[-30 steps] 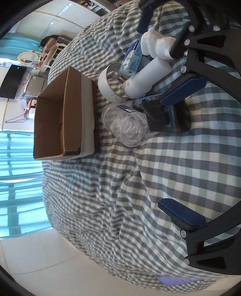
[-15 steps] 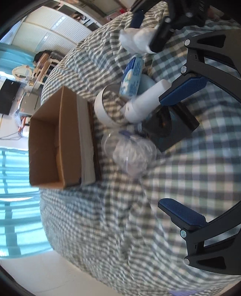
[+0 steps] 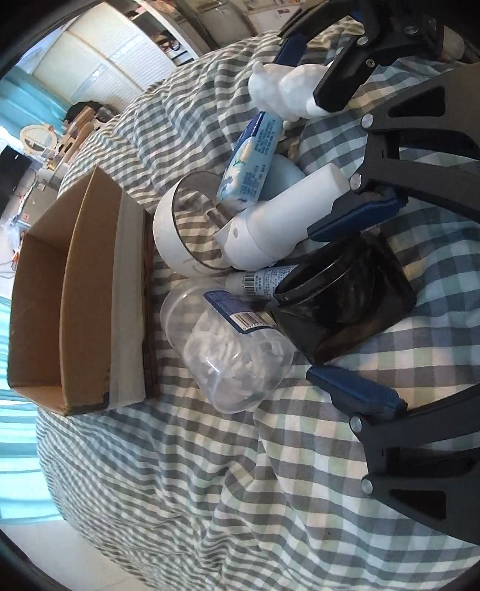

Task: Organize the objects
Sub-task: 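Grasp the black round object with the left tool while the right tool grasps the white plush toy, then carry both objects into the cardboard box and open both tools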

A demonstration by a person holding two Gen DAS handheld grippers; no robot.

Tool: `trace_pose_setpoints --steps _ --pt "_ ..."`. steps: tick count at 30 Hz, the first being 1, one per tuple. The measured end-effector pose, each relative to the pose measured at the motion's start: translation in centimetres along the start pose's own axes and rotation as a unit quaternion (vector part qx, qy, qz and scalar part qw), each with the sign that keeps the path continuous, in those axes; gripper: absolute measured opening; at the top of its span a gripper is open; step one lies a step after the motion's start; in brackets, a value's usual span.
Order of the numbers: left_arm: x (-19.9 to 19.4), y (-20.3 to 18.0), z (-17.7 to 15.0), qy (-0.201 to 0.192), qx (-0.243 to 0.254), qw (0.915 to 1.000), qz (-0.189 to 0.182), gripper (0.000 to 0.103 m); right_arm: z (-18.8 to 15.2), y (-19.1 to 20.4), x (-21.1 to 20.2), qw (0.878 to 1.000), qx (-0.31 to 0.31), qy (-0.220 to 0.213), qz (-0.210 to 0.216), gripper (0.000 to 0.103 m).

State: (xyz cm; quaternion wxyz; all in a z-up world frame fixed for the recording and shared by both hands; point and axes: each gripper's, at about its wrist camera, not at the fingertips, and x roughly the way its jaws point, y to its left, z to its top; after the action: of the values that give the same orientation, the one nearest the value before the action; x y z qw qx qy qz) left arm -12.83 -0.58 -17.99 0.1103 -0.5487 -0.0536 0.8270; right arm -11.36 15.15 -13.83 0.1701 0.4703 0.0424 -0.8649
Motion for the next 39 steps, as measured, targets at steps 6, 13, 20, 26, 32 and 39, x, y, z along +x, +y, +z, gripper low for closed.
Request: trace_pose_setpoints --steps 6,13,20,26,32,39 --pt "-1.6 -0.1 -0.6 -0.012 0.001 0.9999 0.003 0.020 -0.2 0.4 -0.1 1.000 -0.008 -0.004 -0.005 0.082" --pt "-3.8 0.0 -1.8 -0.035 -0.005 0.9992 0.015 0.007 -0.3 1.5 -1.7 0.999 -0.031 -0.029 -0.027 0.082" --pt "-7.5 -0.6 -2.1 -0.080 -0.001 0.9963 0.031 0.007 0.1 3.3 -5.4 0.995 -0.059 -0.068 -0.038 0.082" --pt "-11.5 -1.4 -1.4 -0.128 0.012 0.9901 0.055 0.007 1.2 4.5 -9.1 0.991 -0.079 -0.107 -0.036 0.082" --pt "-14.8 -2.4 1.3 -0.173 0.030 0.9817 0.074 0.007 3.8 5.2 -12.8 0.982 -0.098 -0.155 -0.037 0.082" --pt "-16.6 -2.7 5.9 -0.213 0.045 0.9724 0.085 0.007 9.1 4.1 -13.8 0.978 -0.090 -0.184 -0.019 0.082"
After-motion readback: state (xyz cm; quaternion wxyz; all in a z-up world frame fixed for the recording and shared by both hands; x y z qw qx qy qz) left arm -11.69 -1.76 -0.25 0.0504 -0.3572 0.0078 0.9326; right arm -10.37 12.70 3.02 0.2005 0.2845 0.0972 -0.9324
